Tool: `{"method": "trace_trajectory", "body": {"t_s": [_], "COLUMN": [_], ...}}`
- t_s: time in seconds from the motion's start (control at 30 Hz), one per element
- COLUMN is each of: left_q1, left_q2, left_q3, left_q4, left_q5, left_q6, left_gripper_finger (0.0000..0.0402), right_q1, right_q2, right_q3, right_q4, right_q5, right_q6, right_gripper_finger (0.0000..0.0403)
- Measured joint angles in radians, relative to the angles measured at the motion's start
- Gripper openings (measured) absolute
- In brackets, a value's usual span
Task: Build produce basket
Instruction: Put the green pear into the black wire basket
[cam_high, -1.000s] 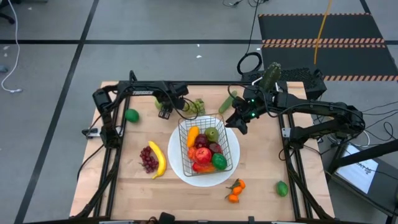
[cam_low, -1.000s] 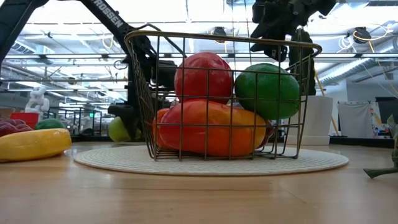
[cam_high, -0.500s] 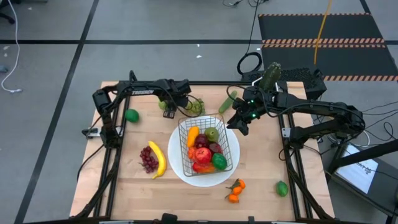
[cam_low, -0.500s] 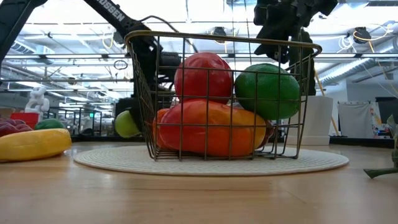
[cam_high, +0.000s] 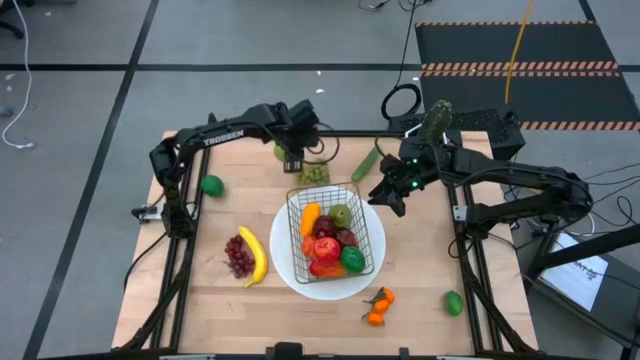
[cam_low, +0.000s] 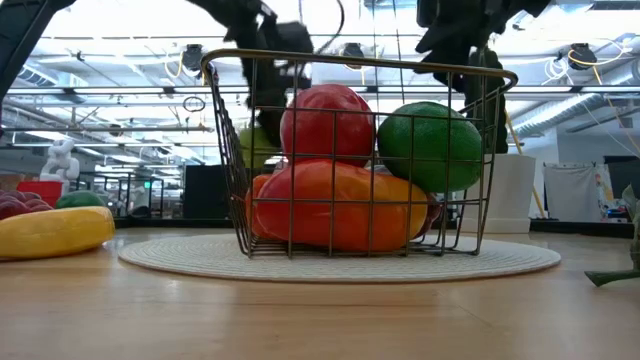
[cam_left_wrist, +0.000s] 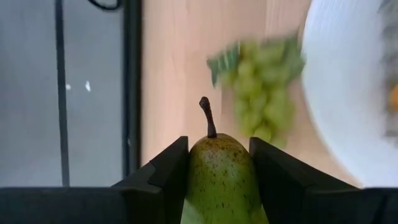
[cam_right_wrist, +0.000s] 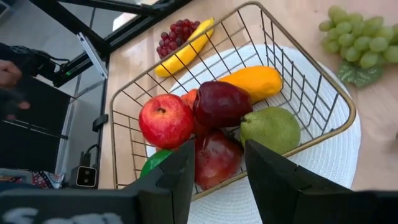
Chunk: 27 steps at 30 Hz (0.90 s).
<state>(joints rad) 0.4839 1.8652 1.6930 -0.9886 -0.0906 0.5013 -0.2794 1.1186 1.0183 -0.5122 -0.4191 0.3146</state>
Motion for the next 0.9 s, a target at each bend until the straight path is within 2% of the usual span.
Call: {"method": "trace_trajectory", "body": {"t_s": [0.3,0.5,0.67,0.9], "left_q1": [-0.072,-0.125,-0.171,-0.232], "left_q2": [-0.001,-0.002,-0.002,-0.002], "left_q3": [0.334,0.513,0.604,0.655], "left_q4": [-0.04,-0.012,0.067,0.225], "left_q5": [0.064,0.068,0.068,0.067], "left_q6": [-0.185,-0.322,-0.43,-0.555], "left_gripper_finger": [0.0161,0.0161,0.0161,0.0161], "right_q1": [0.0,0.0,0.0,0.0], "right_q2": [-0.019,-0.019,-0.019,-0.034], "right_q3": [0.0,0.0,0.0,0.0], "right_q4": [-0.031,-0.031,-0.031,-0.031], "right_q5": [0.026,0.026,0.026,0.026], "right_q6": [-0.03,-0.04,-0.056,-0.069], "right_gripper_finger": [0.0136,0.0136,0.0136,0.0136]}}
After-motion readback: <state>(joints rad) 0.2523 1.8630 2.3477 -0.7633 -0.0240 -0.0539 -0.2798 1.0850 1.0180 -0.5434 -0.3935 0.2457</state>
